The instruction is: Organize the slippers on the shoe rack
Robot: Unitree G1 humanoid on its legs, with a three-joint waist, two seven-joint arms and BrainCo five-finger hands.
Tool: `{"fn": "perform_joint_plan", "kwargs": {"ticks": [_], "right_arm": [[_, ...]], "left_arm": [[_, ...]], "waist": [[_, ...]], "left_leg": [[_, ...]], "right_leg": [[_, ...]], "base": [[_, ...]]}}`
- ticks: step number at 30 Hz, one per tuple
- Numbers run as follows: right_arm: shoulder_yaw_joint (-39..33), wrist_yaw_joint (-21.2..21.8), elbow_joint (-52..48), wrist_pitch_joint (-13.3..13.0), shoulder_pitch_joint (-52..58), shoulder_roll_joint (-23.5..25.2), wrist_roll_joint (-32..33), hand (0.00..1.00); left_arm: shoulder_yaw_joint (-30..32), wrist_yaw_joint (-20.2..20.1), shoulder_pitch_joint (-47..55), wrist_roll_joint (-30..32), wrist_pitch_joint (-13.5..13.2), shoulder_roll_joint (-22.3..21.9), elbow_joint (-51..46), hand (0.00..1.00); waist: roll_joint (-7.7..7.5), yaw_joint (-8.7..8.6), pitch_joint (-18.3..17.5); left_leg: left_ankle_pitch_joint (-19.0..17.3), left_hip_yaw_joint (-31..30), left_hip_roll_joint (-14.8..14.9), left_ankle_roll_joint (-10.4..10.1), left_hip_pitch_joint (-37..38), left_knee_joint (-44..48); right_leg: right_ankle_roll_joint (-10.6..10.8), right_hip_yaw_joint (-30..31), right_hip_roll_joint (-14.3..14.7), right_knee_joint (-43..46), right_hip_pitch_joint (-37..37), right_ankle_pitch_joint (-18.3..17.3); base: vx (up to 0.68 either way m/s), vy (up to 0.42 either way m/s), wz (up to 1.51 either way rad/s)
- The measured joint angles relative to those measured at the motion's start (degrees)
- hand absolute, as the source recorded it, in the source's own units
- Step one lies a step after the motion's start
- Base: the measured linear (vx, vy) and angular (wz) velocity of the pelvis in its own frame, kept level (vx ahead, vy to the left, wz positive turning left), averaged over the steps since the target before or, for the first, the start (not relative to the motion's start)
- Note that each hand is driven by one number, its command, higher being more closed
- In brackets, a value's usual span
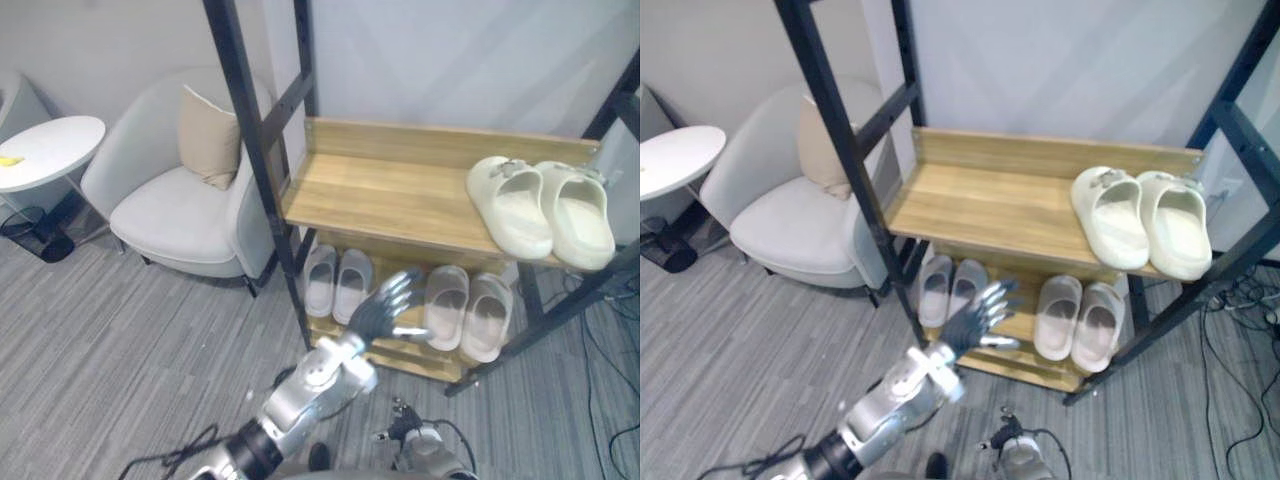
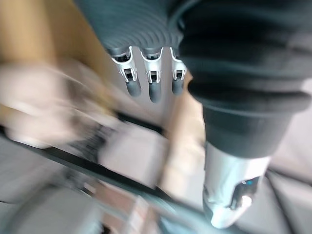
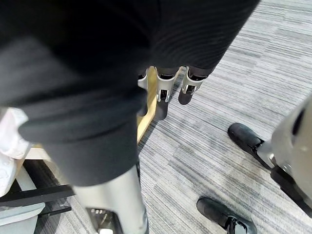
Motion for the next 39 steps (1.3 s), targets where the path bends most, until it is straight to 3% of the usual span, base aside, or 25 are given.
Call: {"fn": "perform_joint_plan", "kwargs": {"ticks": [4, 14, 27, 32, 35, 38, 39], "right_arm": [[-0.05, 0.03, -0.04, -0.43, 1.64, 0.0, -0.01, 0.0], [-4.61, 0.0, -0.1, -1.93, 3.03, 0.07, 0.02, 0.0], [-6.99, 0.02, -0.07, -2.22, 3.23, 0.0, 0.0, 0.0], [-7.24, -0.44, -0.03, -2.5, 2.5, -0.04, 0.02, 0.0], [-8.84, -0.5, -0.17, -2.49, 1.41, 0.11, 0.03, 0.0], [-9.28, -0.46, -0.24, -2.44, 0.96, 0.05, -0.04, 0.0], [-9.23, -0.37, -0.26, -2.43, 1.06, 0.24, -0.11, 0.0]], "left_arm": [[9.6, 0.2, 5.29, 5.78, 0.58, 0.18, 13.17, 0.0], [31.91, 4.38, 6.97, 17.67, 0.36, -0.27, 33.87, 0.0], [40.14, 7.9, 9.02, 22.04, 0.43, -1.53, 38.54, 0.0], [40.89, 8.06, 8.11, 22.04, 0.34, -2.38, 38.51, 0.0], [40.91, 8.36, 7.65, 22.1, 0.38, -2.84, 38.45, 0.0], [41.62, 9.29, 7.87, 22.01, 0.14, -3.43, 38.36, 0.0], [42.09, 9.27, 7.87, 21.96, 0.12, -3.4, 38.37, 0.0]], "waist": [[-1.45, 0.08, 0.19], [-2.85, 0.25, 0.55], [-2.99, 1.07, 0.68], [-2.55, 1.17, 1.11], [-1.6, 1.54, 1.99], [-1.41, 1.75, 1.97], [-2.01, 1.72, 2.16]], "left_leg": [[0.23, -1.01, 0.51, -0.61, 0.67, -0.06], [0.08, -1.99, 0.92, -1.07, 0.59, -0.26], [-1.68, -0.38, 1.65, -1.83, 0.23, 0.54], [-4.28, -1.35, 1.44, -1.48, -5.59, 7.34], [-6.7, 4.64, 3.15, -0.88, -7.35, 9.08], [-7.25, 5.49, 3.36, -0.69, -6.48, 8.8], [-8.1, 5.84, 3.03, -0.44, -5.99, 9.63]], "right_leg": [[-0.46, -1.34, 0.38, -0.11, 0.81, -0.52], [-0.73, -2.22, 0.96, -0.12, 1.07, -0.94], [-0.89, 0.34, 1.87, -0.09, 0.25, -1.37], [-0.77, -2.79, 1.79, 0.32, -0.8, -2.48], [-0.61, -3.89, 1.92, 0.33, -0.75, -2.89], [0.22, -3.48, 0.02, 6.16, -2.9, -6.56], [0.97, -2.5, -2.44, 14.28, -5.2, -10.31]], "base": [[-0.04, -0.017, 0.14], [0.01, 0.006, 0.05], [0.06, 0.008, -0.09], [0.03, 0.013, 0.26], [0.02, 0.03, 0.15], [0.14, 0.062, 0.02], [0.19, 0.074, -0.04]]}}
